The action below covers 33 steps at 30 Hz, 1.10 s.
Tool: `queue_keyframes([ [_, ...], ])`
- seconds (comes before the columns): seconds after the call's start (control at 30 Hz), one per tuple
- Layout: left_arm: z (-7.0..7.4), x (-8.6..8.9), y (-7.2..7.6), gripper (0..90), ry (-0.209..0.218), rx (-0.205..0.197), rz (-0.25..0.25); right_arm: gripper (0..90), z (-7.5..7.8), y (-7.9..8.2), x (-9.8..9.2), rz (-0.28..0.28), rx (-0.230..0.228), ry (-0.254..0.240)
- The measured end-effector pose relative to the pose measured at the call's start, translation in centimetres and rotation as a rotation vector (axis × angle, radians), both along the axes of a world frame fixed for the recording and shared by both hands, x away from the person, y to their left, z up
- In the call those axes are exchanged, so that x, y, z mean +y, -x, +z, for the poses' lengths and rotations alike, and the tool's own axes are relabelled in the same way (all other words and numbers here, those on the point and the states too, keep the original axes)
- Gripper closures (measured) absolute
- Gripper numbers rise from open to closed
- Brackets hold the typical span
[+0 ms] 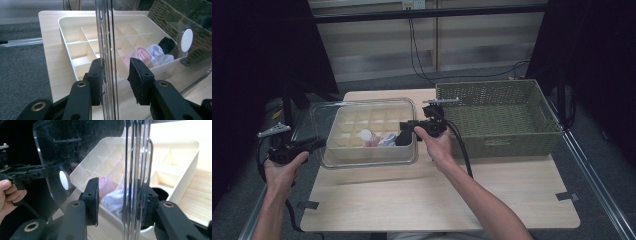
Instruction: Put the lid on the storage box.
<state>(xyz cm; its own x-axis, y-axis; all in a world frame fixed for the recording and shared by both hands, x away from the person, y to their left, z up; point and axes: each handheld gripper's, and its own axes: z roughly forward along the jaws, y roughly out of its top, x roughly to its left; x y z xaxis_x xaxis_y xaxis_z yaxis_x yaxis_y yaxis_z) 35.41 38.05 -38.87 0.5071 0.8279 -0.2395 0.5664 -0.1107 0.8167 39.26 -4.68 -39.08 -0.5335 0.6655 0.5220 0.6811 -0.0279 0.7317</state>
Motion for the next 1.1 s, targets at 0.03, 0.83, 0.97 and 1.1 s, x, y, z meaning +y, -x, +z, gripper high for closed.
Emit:
queue_keyframes([
  [0.03, 0.1, -0.1, -0.2, 64.6, -0.001, -0.001, 0.003, 59.1, 0.0, -0.2, 0.0, -0.001, 0.000, 0.000],
  [0.83, 1.9, 0.4, -4.5, 64.5, -0.002, 0.013, 0.033, 58.6, 1.1, -4.1, 0.7, -0.019, 0.014, -0.012],
  [0.97, 1.7, 0.3, -5.0, 64.5, -0.002, 0.012, 0.040, 58.4, 1.1, -4.7, 0.8, -0.022, 0.011, -0.005],
  [1.1, 1.4, 0.1, -5.7, 64.0, -0.011, 0.022, 0.046, 57.5, 0.8, -5.0, 0.9, -0.030, 0.019, 0.010],
])
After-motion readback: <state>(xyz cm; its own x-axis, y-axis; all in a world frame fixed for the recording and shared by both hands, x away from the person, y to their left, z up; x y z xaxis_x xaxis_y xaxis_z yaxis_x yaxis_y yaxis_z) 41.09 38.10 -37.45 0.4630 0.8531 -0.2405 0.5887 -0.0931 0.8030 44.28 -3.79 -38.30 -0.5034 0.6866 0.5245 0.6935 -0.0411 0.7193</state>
